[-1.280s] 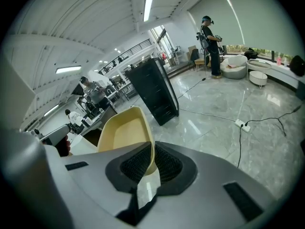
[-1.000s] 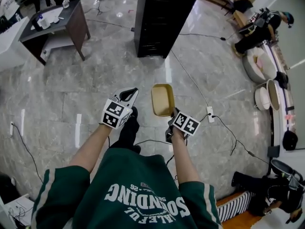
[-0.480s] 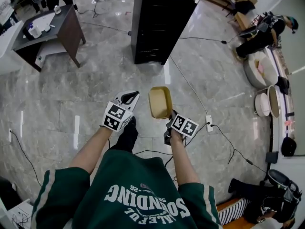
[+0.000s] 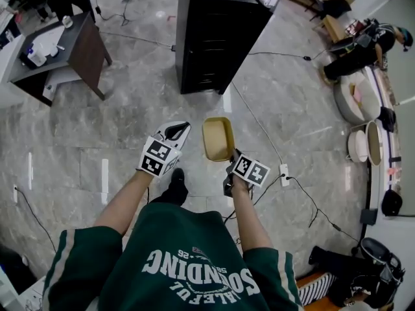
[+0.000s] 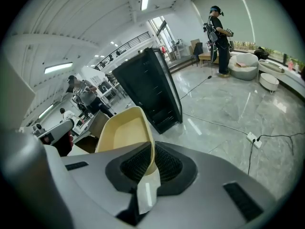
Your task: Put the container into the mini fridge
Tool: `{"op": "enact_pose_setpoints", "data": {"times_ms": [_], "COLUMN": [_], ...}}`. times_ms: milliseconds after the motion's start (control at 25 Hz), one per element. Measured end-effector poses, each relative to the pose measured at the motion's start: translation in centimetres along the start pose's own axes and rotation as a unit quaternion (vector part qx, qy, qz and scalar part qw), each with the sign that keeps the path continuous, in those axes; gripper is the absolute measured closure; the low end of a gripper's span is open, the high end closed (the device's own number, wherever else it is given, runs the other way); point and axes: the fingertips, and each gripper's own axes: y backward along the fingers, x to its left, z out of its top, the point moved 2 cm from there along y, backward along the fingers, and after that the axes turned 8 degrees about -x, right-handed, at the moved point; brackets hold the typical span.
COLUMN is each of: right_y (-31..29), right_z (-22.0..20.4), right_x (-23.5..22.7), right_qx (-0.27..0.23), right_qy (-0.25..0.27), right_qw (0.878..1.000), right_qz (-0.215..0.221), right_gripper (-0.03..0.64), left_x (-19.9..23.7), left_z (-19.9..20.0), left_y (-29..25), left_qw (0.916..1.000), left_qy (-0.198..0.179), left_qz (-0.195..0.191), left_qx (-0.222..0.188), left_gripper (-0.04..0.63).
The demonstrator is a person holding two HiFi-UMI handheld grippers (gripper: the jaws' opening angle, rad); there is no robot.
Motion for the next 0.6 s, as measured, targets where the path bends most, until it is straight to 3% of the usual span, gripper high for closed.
{"op": "enact_pose_setpoints", "data": {"times_ms": [600], "right_y": [-7.4], "right_z": [6.4], "right_x": [1.4], "right_qx": [-0.004], "right_qy": [-0.003], "right_qw": [1.0], "right_qz": [-0.014], "right_gripper": [0.569], "left_x": [7.0], "left_z": [1.7], "left_y": [-6.6], "left_qw": [0.9999], "left_qy": [0.008], "left_qz": [-0.012], "left_qx": [-0.003], "left_gripper": [0.58]}}
